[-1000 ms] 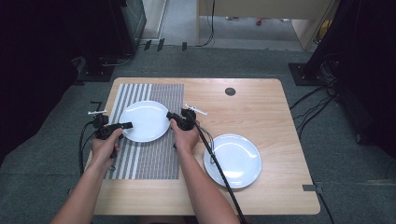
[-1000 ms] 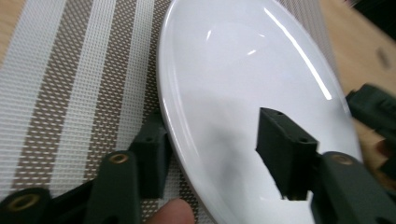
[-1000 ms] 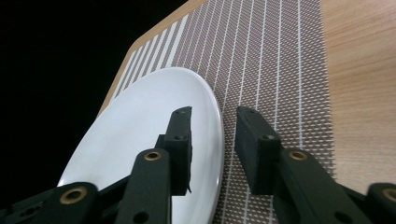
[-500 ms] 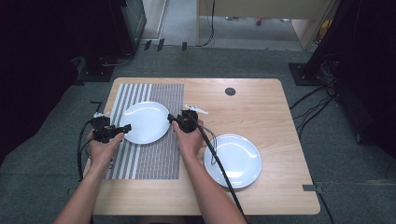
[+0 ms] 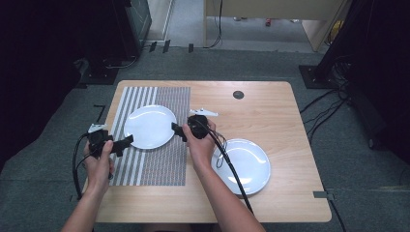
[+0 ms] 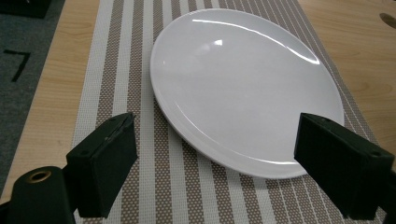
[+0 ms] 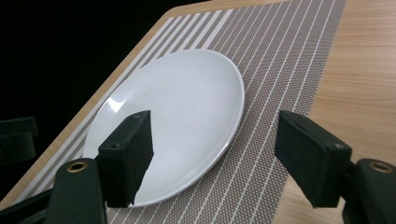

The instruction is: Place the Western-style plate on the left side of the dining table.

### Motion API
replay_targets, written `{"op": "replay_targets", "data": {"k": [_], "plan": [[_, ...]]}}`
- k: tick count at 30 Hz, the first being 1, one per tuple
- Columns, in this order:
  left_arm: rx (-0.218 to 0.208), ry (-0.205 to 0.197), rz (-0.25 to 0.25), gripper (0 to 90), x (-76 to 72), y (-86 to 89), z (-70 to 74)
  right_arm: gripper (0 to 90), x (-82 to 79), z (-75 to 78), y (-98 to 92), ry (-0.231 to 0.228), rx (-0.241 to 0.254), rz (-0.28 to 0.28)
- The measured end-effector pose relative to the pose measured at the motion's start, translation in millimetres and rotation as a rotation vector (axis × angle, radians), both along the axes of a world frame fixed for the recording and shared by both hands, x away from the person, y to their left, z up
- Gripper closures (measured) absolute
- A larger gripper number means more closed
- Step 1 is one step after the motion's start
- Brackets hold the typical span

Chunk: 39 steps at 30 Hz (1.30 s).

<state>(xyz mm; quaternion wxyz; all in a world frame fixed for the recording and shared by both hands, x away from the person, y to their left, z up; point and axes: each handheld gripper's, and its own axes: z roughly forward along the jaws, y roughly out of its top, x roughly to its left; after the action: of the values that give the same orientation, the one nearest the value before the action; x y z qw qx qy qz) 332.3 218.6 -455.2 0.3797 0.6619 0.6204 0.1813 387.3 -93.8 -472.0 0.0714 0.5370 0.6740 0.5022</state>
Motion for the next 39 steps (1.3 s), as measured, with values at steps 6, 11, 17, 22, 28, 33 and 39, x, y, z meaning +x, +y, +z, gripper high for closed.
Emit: {"op": "replay_targets", "data": {"k": [6, 11, 17, 22, 28, 33, 39], "plan": [[-0.013, -0.022, -0.004, 12.9, -16.3, 1.0, 4.8, 25.3, -14.8, 10.9, -16.1, -0.016, -0.008, 0.009], [-0.021, -0.024, -0.001, 13.0, -30.1, 1.9, 3.1, 24.3, -26.4, 17.4, -30.5, -0.033, -0.037, 0.009], [-0.01, -0.032, -0.012, 13.0, -46.0, 0.4, -0.2, 22.7, -39.5, 24.2, -49.3, -0.068, -0.08, 0.014], [-0.015, -0.038, -0.012, 13.0, -60.1, 1.6, -3.4, 21.4, -48.9, 26.2, -63.2, -0.069, -0.083, 0.022], [-0.003, -0.027, -0.009, 13.0, -75.7, 5.0, -13.3, 19.2, -60.4, 26.5, -83.4, -0.08, -0.098, 0.014], [0.002, -0.025, 0.009, 13.0, -87.4, 7.7, -19.1, 17.7, -69.6, 22.3, -100.0, -0.075, -0.101, 0.002], [0.017, -0.057, 0.022, 12.9, -105.4, 12.2, -19.2, 16.8, -78.9, 16.1, -118.3, -0.07, -0.117, -0.007]]}}
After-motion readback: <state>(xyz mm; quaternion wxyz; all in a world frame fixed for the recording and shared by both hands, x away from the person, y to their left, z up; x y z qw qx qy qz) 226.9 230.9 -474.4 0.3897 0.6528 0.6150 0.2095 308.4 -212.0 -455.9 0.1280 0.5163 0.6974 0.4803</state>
